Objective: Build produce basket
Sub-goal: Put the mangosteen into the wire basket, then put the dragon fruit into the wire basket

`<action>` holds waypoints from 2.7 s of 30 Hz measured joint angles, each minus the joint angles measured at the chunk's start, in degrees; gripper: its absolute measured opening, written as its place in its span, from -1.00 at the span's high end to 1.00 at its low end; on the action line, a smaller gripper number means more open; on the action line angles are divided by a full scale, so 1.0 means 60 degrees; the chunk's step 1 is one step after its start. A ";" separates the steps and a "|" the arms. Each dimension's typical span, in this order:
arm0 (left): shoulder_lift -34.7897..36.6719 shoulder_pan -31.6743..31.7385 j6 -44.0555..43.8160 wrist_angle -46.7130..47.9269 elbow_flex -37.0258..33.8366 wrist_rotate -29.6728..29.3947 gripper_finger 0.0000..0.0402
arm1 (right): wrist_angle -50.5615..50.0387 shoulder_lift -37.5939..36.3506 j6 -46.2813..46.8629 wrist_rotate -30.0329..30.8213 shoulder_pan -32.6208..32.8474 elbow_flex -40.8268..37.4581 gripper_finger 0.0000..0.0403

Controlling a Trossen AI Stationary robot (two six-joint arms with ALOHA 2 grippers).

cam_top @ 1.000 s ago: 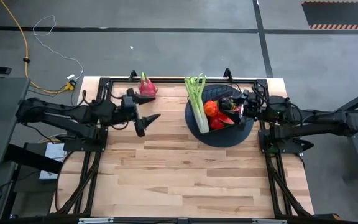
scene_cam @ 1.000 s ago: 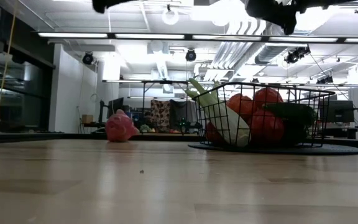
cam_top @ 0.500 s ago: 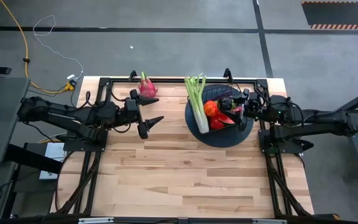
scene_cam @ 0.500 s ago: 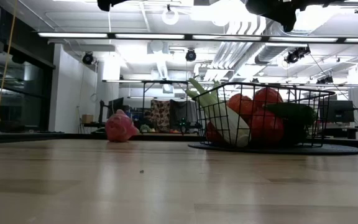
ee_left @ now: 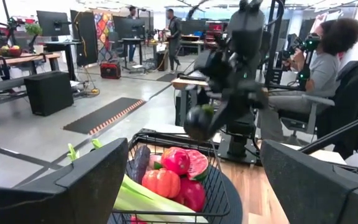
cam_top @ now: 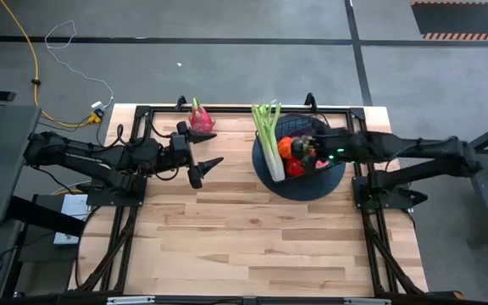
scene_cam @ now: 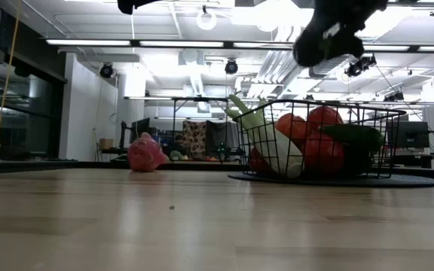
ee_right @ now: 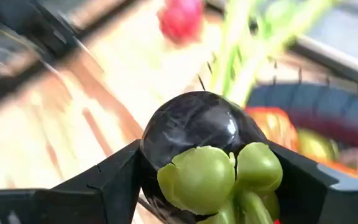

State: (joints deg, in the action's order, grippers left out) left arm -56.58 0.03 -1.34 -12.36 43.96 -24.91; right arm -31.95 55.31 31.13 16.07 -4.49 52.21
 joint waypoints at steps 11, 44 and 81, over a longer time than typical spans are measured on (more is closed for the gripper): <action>0.0000 0.0000 -0.0047 0.0007 -0.0002 0.0000 -0.76 | -0.1137 0.3185 0.1819 -0.0471 0.0000 0.0804 -0.37; 0.0000 0.0000 -0.0244 0.0087 0.0000 0.0004 -0.76 | -0.1100 0.3912 0.3803 -0.0502 -0.0379 0.0786 -0.37; 0.0325 0.0000 -0.1851 0.0466 0.0007 0.0271 -0.76 | 0.0938 -0.1437 -0.0095 -0.0010 0.0799 -0.1004 -0.95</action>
State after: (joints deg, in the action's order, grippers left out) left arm -54.63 0.03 -12.45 -9.56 44.01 -23.28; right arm -26.32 46.69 30.57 16.01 0.30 46.19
